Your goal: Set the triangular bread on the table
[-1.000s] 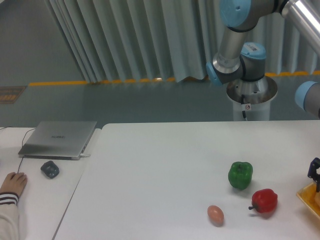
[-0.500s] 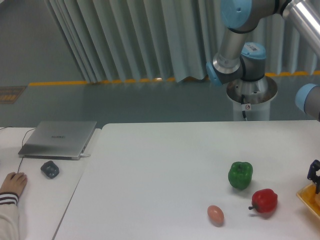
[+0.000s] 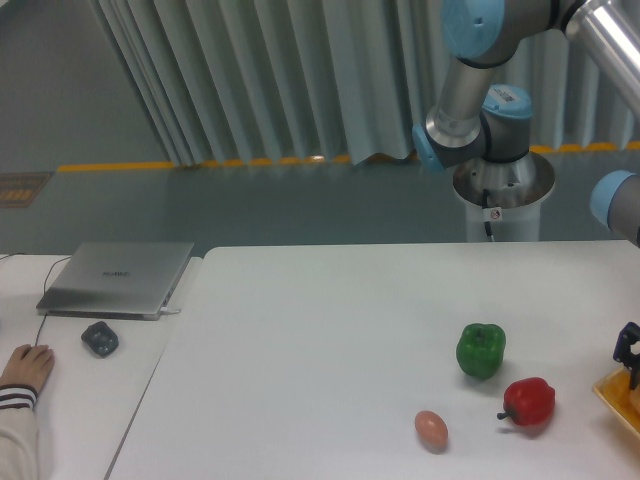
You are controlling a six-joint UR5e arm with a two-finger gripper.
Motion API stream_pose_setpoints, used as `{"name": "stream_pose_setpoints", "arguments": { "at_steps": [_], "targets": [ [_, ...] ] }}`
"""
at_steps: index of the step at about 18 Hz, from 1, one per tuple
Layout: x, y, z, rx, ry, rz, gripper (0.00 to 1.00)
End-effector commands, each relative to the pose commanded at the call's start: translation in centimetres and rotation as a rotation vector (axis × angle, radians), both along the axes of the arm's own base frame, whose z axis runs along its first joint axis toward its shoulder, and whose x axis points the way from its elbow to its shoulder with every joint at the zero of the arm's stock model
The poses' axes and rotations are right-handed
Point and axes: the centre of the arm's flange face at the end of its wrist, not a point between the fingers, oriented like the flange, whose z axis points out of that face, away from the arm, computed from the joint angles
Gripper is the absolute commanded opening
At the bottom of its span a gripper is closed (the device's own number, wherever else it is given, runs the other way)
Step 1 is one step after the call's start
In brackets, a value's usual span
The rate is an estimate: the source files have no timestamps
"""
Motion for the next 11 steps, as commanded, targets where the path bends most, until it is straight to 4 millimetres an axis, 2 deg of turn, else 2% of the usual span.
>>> {"name": "stream_pose_setpoints", "arguments": {
  "at_steps": [1,3,7,9,11],
  "targets": [
    [-0.01,0.0,-0.12,-0.001,-0.003,0.001,0.94],
    [-0.01,0.0,-0.12,-0.002,-0.003,0.0,0.91],
    [0.04,-0.02,-0.09,-0.002,-0.003,0.0,0.67],
    [0.08,-0.03,0.28,0.002,0.001,-0.003,0.64],
    [0.16,-0.11,0.22,-0.002,-0.001,0.002,0.55]
  ]
}}
